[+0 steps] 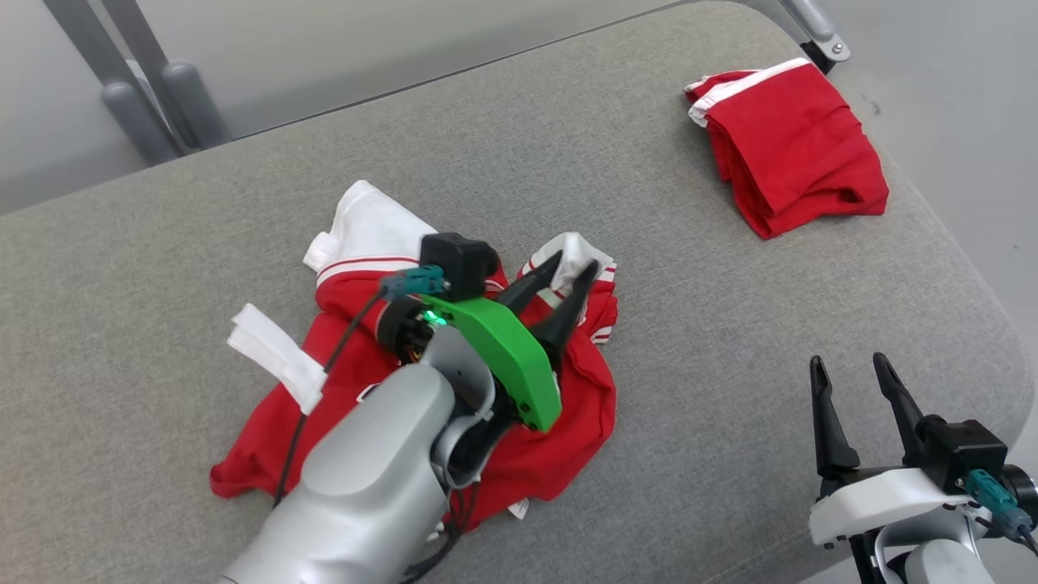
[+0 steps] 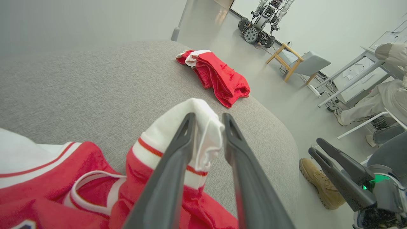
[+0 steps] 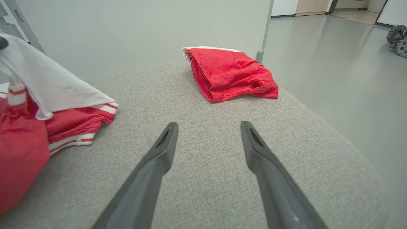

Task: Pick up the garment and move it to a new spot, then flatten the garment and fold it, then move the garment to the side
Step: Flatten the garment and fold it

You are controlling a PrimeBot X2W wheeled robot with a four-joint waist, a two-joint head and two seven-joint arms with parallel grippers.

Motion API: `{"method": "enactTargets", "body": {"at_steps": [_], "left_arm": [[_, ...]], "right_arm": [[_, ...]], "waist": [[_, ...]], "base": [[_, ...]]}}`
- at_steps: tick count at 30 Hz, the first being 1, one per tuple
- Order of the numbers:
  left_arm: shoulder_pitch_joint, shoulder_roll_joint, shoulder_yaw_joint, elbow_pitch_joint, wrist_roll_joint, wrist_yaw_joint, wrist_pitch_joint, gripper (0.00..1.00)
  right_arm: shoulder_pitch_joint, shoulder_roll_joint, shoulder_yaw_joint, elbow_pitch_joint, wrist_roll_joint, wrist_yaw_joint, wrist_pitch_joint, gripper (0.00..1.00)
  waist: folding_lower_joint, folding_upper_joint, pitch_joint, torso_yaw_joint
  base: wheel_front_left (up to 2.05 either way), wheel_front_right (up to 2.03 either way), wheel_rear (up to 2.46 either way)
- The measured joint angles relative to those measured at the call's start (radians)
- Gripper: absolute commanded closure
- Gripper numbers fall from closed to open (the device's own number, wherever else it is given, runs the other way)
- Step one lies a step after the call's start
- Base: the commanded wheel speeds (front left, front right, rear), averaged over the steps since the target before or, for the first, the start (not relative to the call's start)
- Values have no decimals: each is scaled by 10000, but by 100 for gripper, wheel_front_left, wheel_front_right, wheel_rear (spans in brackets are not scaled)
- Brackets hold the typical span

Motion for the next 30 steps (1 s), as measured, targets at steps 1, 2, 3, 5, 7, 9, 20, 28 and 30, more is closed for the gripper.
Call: {"method": "enactTargets", "body": {"at_steps": [1,2,3,5,7,9,20,28,30], "left_arm": [[85,-29,-240,-115,-44,-8,4,0],[157,-38,-433,-236,-56,-13,-46,0],[262,-42,-648,-430,-56,-29,-161,0],[481,10,-991,-897,-119,-35,-259,0],[924,194,-1122,-1475,-295,-38,-587,0],[1363,483,-993,-1843,-307,84,-1012,0],[5018,2677,169,-4157,-67,2917,-2094,0],[5187,3045,-213,-4153,454,3131,-1739,0],[4919,3003,-380,-3800,658,3227,-1590,0]], "right_arm": [[66,6,-67,-4,0,0,0,0],[105,6,-119,-2,-2,2,0,0],[139,12,-182,2,-10,0,0,0],[182,17,-242,4,-19,0,0,0],[218,25,-276,4,-44,2,0,0],[228,33,-337,-12,-69,0,0,0],[870,-29,-708,-213,-96,0,0,0],[702,-134,-543,-357,-123,0,0,0],[564,-155,-464,-389,-123,0,0,0]], "waist": [[0,0,-7,51],[0,0,-16,102],[0,0,-36,175],[0,0,-81,310],[0,0,-147,465],[0,0,-228,597],[0,0,-739,1452],[0,0,-660,1846],[0,-1,-535,1838]], "base": [[0,0,0],[0,0,0],[0,0,0],[0,0,0],[0,0,0],[0,0,0],[0,0,0],[0,0,0],[0,0,0]]}}
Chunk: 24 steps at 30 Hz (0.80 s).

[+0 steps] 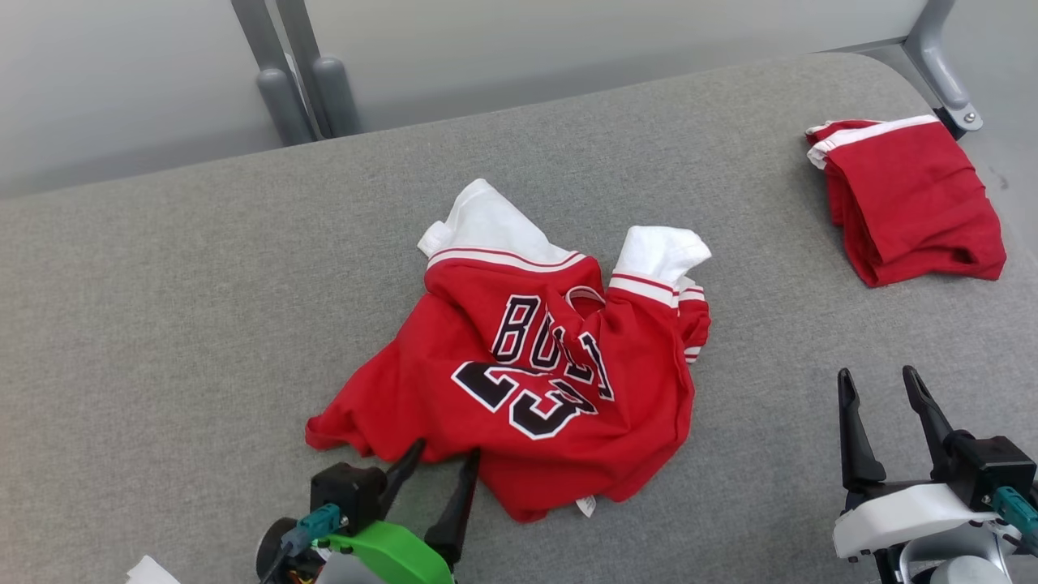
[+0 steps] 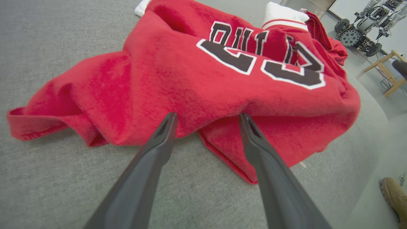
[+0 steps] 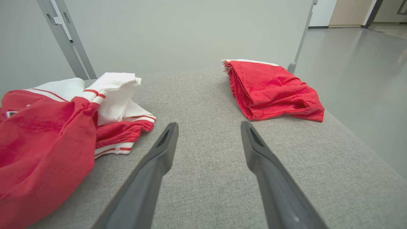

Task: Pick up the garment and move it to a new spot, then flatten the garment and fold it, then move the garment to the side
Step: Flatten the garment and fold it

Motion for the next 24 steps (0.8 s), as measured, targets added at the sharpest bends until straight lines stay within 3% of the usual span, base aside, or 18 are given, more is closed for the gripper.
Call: {"method": "enactTargets", "body": {"at_steps": [2,7,9,11,15,24], "left_arm": [[-242,-12,21,314,203,138,40,0],[-685,-332,-50,1041,174,-130,96,0],[-973,-351,-247,1432,362,-303,146,100],[-1131,-380,-337,1668,303,-616,324,100],[-1121,84,-211,815,215,-470,608,100],[-671,3402,489,-5444,366,1099,2815,100]], "right_arm": [[-52,-12,63,-33,0,0,0,0],[-76,-6,2,-50,4,0,0,0],[-129,13,19,-54,4,2,0,0],[-147,58,46,-44,4,2,0,0],[-58,81,-105,-40,6,0,0,0],[239,142,-61,-21,8,0,0,0]], "waist": [[0,0,118,-40],[0,1,473,-185],[0,0,613,-236],[1,0,713,-309],[0,0,665,-359],[0,0,439,257]], "base": [[0,0,0],[0,0,0],[0,0,0],[0,0,0],[0,0,0],[0,0,0]]}}
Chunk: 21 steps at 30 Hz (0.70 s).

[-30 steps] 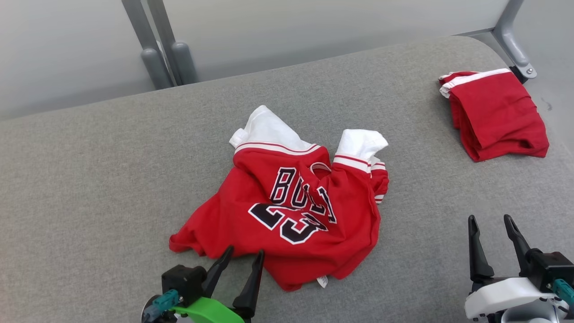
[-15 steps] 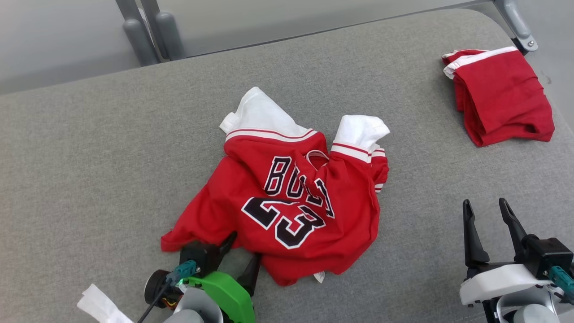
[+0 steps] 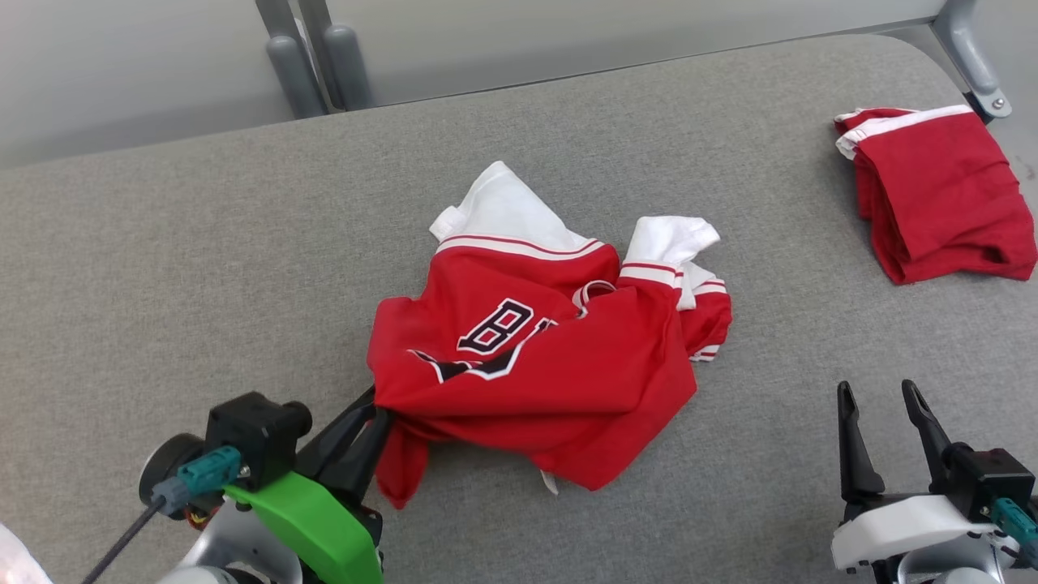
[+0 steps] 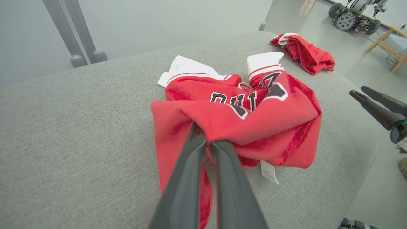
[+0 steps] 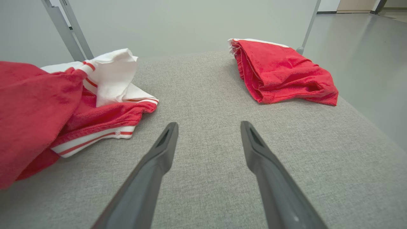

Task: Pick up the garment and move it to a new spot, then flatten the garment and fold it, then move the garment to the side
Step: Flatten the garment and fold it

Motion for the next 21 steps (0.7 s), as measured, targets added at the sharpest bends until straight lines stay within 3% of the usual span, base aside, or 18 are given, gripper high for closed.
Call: {"method": "enactTargets", "body": {"at_steps": [4,7,11,18,19,20,21], "left_arm": [[-869,715,360,-915,-382,-71,1392,100],[-1905,840,506,-169,-742,-401,2399,100],[-4085,111,617,2824,-587,-1028,3051,100],[-6178,-1498,102,7430,174,-1708,2861,100],[-6350,-1747,21,8046,305,-1785,2642,95],[-6490,-2004,-36,8554,483,-1885,2288,59],[-6682,-2886,77,10132,752,-1835,462,0]], "right_arm": [[-422,10,270,36,-2,0,0,0],[-678,0,472,79,-2,0,0,0],[-1033,8,775,244,6,2,0,0],[-1163,2,754,397,13,0,0,0],[-1145,-4,746,408,13,0,0,0],[-1116,-17,742,416,13,0,0,0],[-1035,-25,790,441,-25,0,0,0]], "waist": [[0,0,106,83],[0,1,279,30],[0,0,720,-238],[1,0,1222,-900],[0,0,1270,-967],[1,0,1313,-1018],[1,0,1298,-1082]], "base": [[0,0,0],[0,0,0],[0,0,0],[0,0,0],[0,0,0],[0,0,0],[0,0,0]]}}
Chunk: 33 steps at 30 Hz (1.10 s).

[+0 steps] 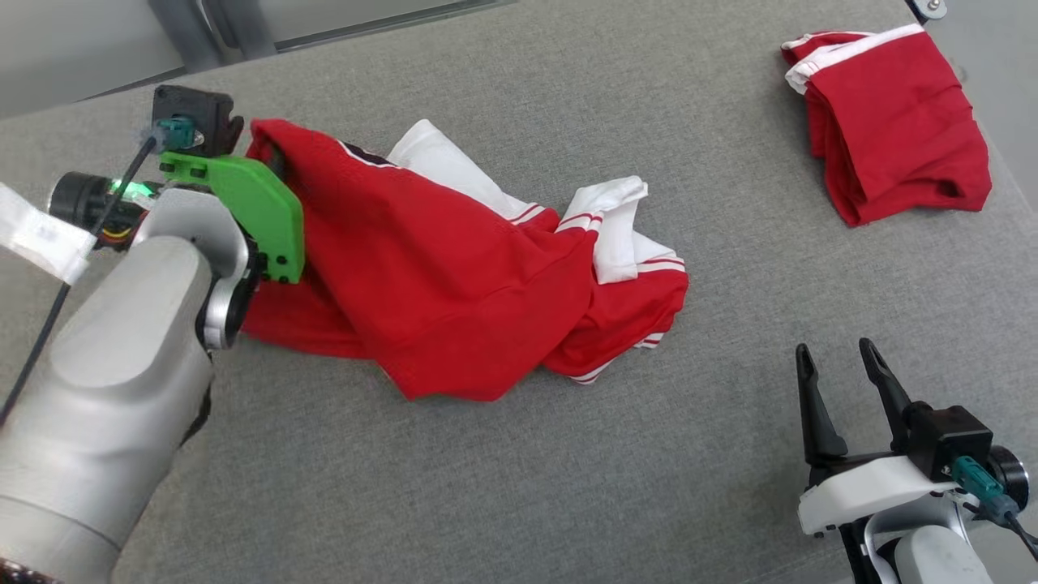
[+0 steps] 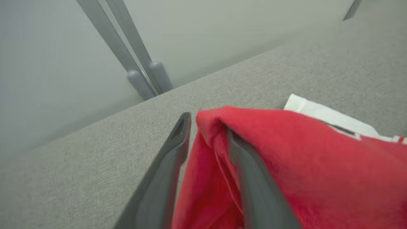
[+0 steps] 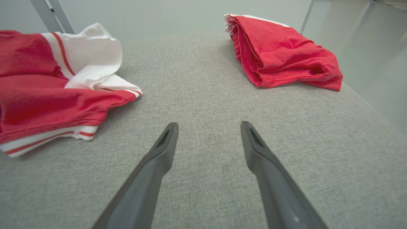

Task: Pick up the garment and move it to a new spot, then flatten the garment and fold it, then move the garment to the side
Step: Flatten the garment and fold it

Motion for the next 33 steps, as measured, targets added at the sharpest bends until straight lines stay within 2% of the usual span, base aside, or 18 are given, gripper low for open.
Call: {"method": "enactTargets", "body": {"at_steps": [1,5,9,14,16,19,22,27,33], "left_arm": [[9,-397,151,399,-2,33,-1001,0],[489,-894,550,407,-213,44,-2702,0],[2144,-920,894,-474,-644,351,-3532,0],[4499,-577,984,-2107,-1026,945,-3647,0],[5276,-564,842,-2846,-1419,938,-3411,0],[5729,-644,353,-3256,-1348,955,-3024,0],[5706,-832,-201,-3129,-1250,667,-2518,0],[5483,-1129,-980,-2504,-878,332,-1847,0],[4976,-1528,-915,-1542,-849,92,-2243,0]], "right_arm": [[57,-6,-54,-31,-2,0,0,0],[217,-58,-234,-35,-17,0,0,0],[518,-50,-324,-42,-29,0,0,0],[798,-48,-441,-125,-27,0,0,0],[891,-48,-533,-165,-27,0,0,0],[892,-73,-512,-196,-25,0,0,0],[833,-82,-391,-173,-27,0,0,0],[613,-63,-236,-148,-2,0,0,0],[638,-36,-267,-111,42,0,0,0]], "waist": [[0,0,-49,69],[0,0,-230,328],[-1,0,-651,569],[-2,0,-1076,900],[-2,0,-1178,1078],[-2,0,-1248,1304],[-2,0,-1252,1407],[-2,0,-1222,1186],[-2,0,-1096,808]], "base": [[0,0,0],[0,0,0],[0,0,0],[0,0,0],[0,0,0],[0,0,0],[0,0,0],[0,0,0],[0,0,0]]}}
